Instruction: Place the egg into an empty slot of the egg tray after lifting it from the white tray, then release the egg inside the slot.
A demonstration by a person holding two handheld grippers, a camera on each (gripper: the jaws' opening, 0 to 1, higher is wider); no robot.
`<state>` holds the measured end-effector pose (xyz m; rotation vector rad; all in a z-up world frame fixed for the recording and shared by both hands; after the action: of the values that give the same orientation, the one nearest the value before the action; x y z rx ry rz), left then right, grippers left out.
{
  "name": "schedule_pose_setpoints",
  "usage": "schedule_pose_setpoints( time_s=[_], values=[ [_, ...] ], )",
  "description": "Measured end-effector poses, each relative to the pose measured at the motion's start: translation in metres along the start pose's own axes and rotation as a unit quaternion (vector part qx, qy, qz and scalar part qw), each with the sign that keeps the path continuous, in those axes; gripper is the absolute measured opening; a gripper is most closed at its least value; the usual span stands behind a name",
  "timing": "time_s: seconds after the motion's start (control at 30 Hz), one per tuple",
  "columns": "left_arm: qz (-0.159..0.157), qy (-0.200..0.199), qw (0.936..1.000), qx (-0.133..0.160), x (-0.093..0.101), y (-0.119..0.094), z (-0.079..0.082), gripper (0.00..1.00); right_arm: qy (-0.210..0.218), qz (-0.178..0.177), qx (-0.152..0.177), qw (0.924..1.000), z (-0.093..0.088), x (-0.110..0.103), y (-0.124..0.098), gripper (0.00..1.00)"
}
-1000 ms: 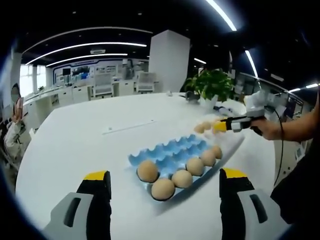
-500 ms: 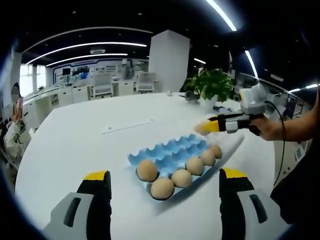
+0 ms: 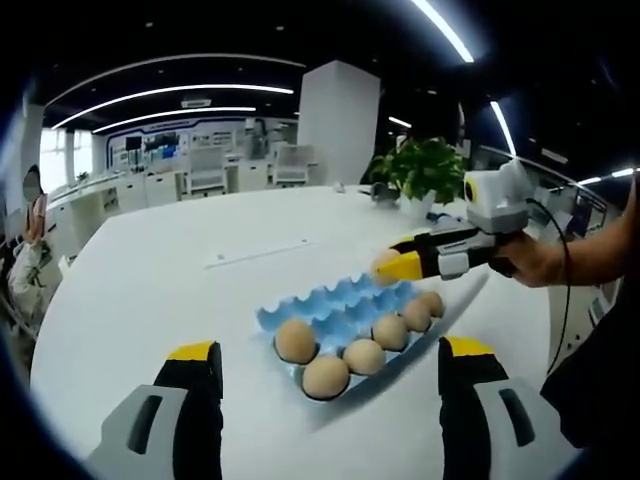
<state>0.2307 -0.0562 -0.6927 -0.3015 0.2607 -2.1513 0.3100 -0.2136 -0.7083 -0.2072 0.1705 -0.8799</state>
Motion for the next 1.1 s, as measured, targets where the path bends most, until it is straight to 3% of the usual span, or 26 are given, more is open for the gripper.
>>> schedule_pose_setpoints(
  time_s=[0.57, 1.1],
  values=[
    [0.004, 0.002, 1.0000, 0.002, -0.003, -0.003, 0.000, 0.88, -0.006, 0.051, -0.019, 0.9985, -0.008, -0.034, 0.025, 0.26],
    [0.005, 0.000, 1.0000, 0.000, -0.004, -0.002, -0.001, 0.88, -0.007, 0.065, -0.034, 0.9973, -0.018, -0.045, 0.041, 0.26]
  ],
)
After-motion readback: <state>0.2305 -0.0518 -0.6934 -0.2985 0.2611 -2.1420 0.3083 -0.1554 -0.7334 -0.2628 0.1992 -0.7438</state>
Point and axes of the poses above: the point that each gripper's makers call its tool centre point, and the gripper's own axes: y roughly forward along the fingers, x roughly to its right, z roughly out of its top, the point moved 3 cm from there along -y, roughly backward along the fingers, and after that the axes turned 8 degrees about x, right-handed, at the moved point
